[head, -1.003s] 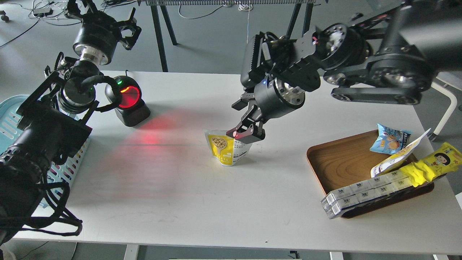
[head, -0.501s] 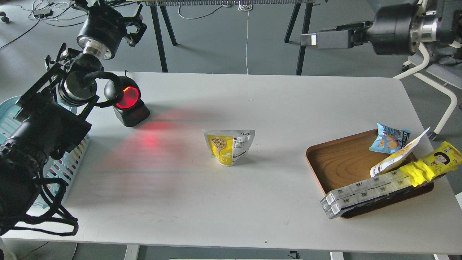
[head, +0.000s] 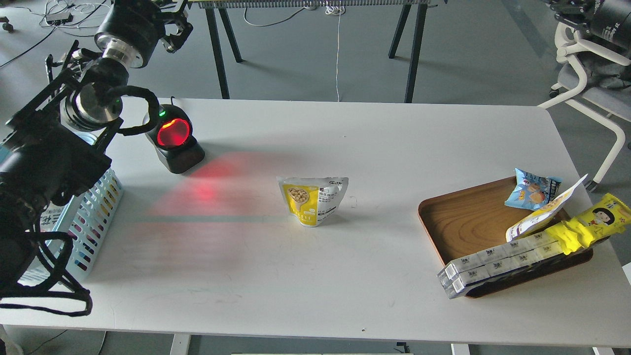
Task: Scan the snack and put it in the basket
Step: 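Withdraw the right arm and swing the left arm toward the packet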
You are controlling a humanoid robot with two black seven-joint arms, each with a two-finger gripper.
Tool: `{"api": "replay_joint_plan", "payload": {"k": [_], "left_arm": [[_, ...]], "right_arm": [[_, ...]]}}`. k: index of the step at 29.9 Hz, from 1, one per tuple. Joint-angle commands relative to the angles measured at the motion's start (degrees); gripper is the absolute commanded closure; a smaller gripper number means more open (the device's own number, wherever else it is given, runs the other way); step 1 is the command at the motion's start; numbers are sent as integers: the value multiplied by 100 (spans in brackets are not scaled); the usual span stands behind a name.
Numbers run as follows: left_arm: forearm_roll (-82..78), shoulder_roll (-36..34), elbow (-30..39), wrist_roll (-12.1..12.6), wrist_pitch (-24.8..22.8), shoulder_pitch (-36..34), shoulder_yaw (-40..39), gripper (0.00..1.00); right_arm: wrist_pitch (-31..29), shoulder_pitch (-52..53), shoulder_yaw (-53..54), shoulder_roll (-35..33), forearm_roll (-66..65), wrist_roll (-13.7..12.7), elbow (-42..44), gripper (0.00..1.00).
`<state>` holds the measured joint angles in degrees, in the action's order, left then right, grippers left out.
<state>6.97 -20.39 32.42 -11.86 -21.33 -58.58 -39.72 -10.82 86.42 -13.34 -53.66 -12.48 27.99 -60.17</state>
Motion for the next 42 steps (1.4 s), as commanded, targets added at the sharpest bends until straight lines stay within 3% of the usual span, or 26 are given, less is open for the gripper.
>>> {"api": "replay_joint_plan", "payload": {"k": [1, 3, 8, 13, 15, 19, 22, 29, 34, 37, 42], "left_arm": [[-64, -245, 1, 17, -213, -153, 341, 0], [-64, -360, 1, 35, -432, -311, 543, 0], [-195, -598, 1, 44, -627, -645, 877, 0], [-617, -843, 211, 52, -667, -804, 913, 0], [-801, -1010, 570, 70, -667, -787, 974, 0], [-1933, -1467, 1475, 114, -667, -795, 1194, 0], [-2839, -1678, 2135, 219, -667, -778, 1194, 0], [-4798, -1986, 3655, 237, -667, -813, 1177, 0], [-6310, -1908, 4447, 79, -667, -909, 1124, 0], [-7189, -1688, 4808, 0, -667, -936, 1142, 0], [-8894, -1319, 5318, -26, -667, -910, 1212, 0]], "right_arm": [[19, -309, 401, 294, 807, 1, 443, 10], [28, -494, 603, 575, 1316, 1, 750, 4], [19, -959, 1288, 1260, 2275, 1, 1752, 3], [-7, -1557, 2745, 1832, 2549, 1, 2508, 3], [-7, -1794, 3413, 2069, 2549, 1, 2851, 3], [-16, -2138, 4434, 2623, 2540, -469, 3580, 2], [-208, -2164, 4673, 2782, 2540, -637, 3880, 1], [-1237, -2287, 4849, 2809, 2558, -672, 3925, 1], [-1685, -2445, 5314, 2835, 2698, -698, 3907, 1], [-1718, -2507, 5385, 2835, 2742, -891, 3907, 1], [-1718, -2744, 5394, 2835, 2751, -918, 3916, 0]]}}
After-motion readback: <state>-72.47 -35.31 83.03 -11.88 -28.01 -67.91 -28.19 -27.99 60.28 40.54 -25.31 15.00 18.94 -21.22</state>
